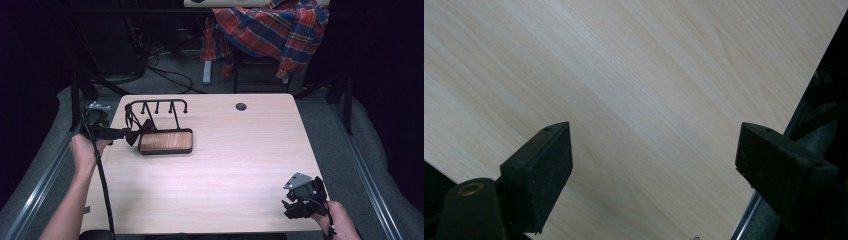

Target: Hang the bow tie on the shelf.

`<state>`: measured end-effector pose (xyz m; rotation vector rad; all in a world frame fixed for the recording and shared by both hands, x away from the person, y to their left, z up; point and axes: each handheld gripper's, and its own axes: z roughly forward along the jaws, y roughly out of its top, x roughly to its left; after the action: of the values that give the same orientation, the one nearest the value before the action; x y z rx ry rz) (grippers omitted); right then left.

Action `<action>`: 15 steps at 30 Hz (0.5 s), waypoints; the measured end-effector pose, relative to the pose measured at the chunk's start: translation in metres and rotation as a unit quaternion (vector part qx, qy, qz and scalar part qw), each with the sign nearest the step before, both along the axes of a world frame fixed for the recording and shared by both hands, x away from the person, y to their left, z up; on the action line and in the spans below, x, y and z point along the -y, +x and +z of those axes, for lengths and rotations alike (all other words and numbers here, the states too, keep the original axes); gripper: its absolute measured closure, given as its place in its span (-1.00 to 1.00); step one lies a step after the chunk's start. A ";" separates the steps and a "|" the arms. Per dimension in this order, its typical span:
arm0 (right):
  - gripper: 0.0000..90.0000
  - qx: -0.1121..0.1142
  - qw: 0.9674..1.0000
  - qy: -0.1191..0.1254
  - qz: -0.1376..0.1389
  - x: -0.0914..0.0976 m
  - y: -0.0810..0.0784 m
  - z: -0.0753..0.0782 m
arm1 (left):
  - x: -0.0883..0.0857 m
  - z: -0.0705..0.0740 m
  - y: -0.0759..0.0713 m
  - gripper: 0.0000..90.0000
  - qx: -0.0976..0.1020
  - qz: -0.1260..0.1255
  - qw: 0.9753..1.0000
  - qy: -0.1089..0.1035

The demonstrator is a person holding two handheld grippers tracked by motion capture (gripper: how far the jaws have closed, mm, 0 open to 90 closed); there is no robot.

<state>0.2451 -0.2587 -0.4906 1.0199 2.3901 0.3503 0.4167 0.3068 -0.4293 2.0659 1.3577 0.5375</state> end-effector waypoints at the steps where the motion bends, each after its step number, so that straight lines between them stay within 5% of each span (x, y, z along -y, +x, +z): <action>1: -0.67 0.000 1.000 0.000 -0.001 0.000 0.000 0.000 | 0.002 0.002 -0.007 -0.74 -0.001 -0.005 1.000 0.005; 15: -0.67 0.000 1.000 -0.003 0.000 0.000 0.000 0.000 | 0.008 -0.008 -0.044 -0.99 -0.043 -0.037 0.998 0.005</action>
<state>0.2449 -0.2584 -0.4906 1.0167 2.3912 0.3430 0.3723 0.2984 -0.4371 2.1610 1.3238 0.4293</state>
